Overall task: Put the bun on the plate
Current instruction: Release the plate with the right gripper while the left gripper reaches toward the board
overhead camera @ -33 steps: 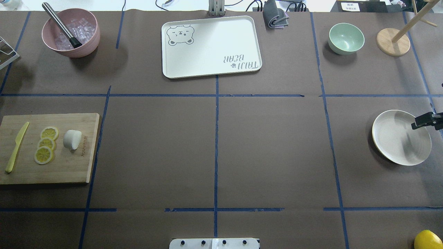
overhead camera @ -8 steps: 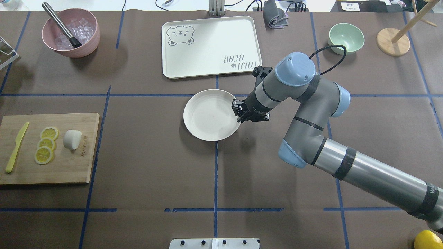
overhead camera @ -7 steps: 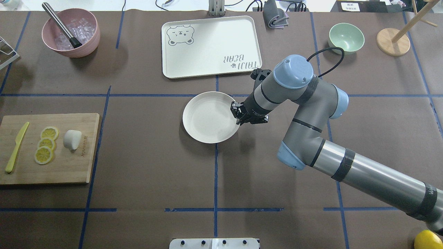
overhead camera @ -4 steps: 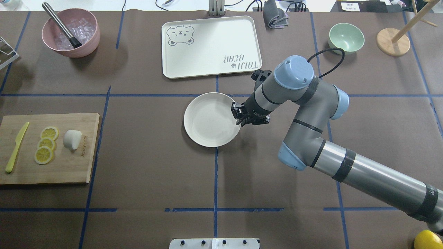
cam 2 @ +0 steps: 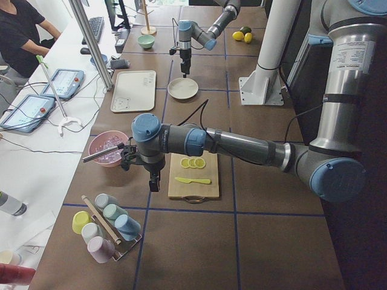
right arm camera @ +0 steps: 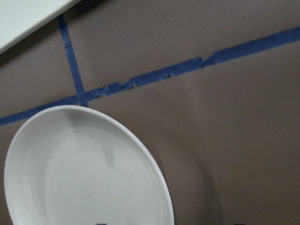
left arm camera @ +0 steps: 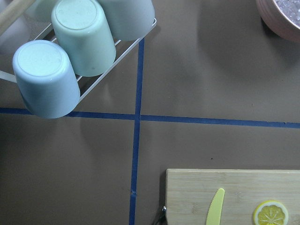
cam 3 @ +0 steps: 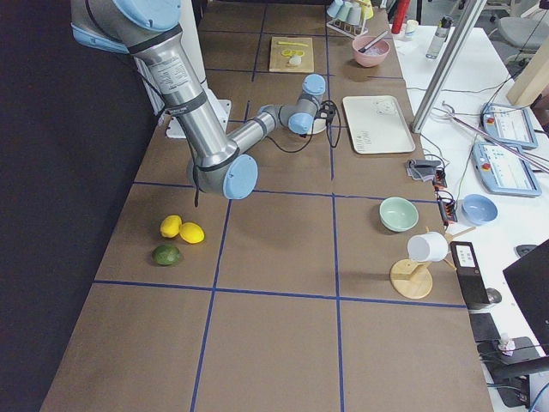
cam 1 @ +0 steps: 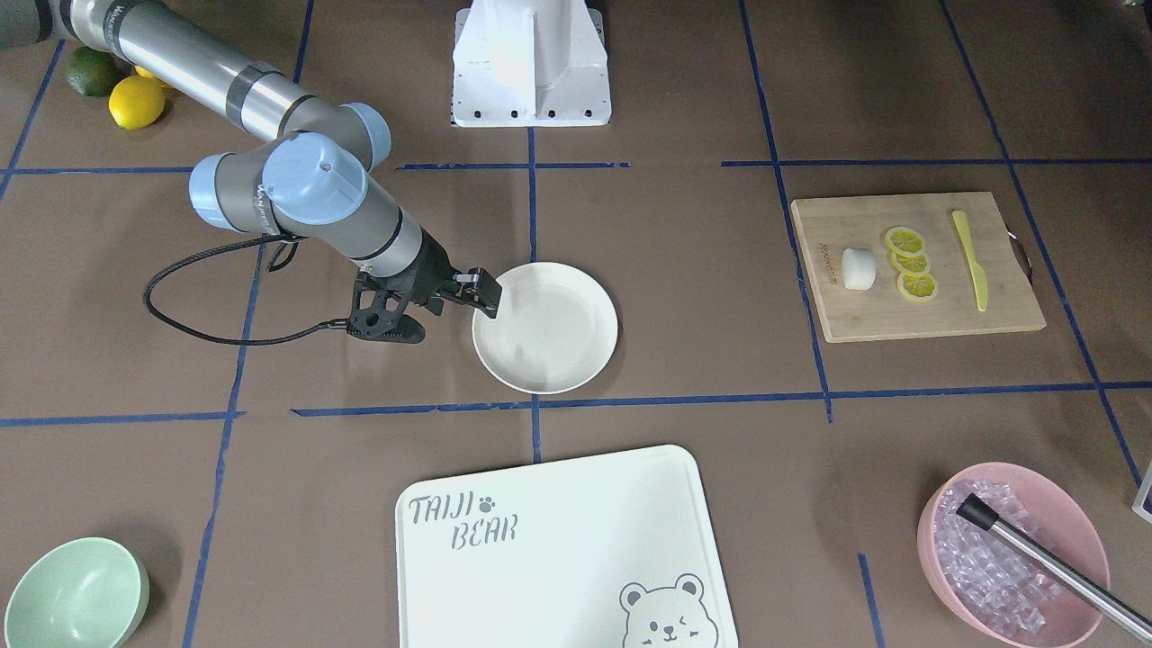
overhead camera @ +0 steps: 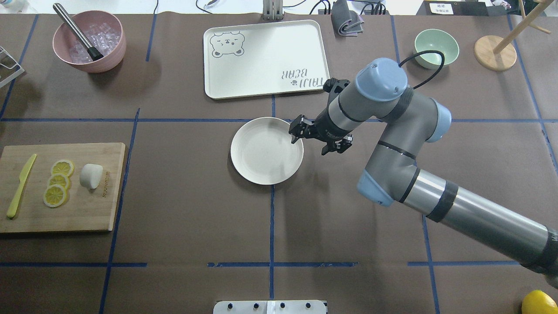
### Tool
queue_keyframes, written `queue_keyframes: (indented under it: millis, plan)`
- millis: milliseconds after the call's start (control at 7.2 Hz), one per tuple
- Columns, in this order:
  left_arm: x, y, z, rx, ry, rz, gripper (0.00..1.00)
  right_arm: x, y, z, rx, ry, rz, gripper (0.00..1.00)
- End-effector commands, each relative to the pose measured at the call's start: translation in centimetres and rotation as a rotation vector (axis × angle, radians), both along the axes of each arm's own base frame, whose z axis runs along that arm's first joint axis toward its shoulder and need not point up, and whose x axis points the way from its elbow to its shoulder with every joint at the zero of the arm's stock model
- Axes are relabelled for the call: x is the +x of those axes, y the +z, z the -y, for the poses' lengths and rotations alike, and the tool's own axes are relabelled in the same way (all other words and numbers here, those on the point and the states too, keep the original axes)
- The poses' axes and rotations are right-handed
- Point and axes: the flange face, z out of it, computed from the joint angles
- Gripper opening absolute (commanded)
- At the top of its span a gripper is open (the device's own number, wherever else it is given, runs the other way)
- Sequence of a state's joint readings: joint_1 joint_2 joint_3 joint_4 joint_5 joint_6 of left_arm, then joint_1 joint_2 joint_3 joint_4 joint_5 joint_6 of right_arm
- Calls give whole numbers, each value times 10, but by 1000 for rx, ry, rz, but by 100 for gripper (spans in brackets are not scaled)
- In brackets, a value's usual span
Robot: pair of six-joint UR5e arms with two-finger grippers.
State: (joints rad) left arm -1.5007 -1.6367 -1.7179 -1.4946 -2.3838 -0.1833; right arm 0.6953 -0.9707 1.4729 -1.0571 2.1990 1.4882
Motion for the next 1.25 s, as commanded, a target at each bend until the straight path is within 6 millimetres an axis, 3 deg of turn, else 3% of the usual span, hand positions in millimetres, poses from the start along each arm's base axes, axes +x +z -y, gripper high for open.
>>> queue_keyframes:
  millis: [0, 278, 417, 556, 694, 833, 972, 1111]
  plan:
    - [64, -43, -14, -13, 38, -26, 100, 106, 25, 41, -80, 28, 32, 100]
    - [157, -109, -45, -54, 76, -53, 100, 176, 66, 65, -29, 56, 14, 100]
    - [205, -117, -60, -37, 155, -30, 100, 208, 104, 66, 2, 60, -19, 100]
    - [223, -118, -65, -31, 143, 3, 100, 234, 137, 64, 26, 59, -49, 100]
    - [252, -126, -73, -10, 88, 9, 100, 266, 174, 60, 59, 56, -82, 100]
    - [284, -120, -83, 24, 82, -2, 100, 299, 203, 58, 110, 47, -111, 100]
    - [292, -117, -84, 52, 74, 4, 100, 306, 215, 55, 121, 39, -123, 100]
    - [309, -113, -89, 96, 79, 38, 100, 307, 214, 54, 122, 40, -121, 100]
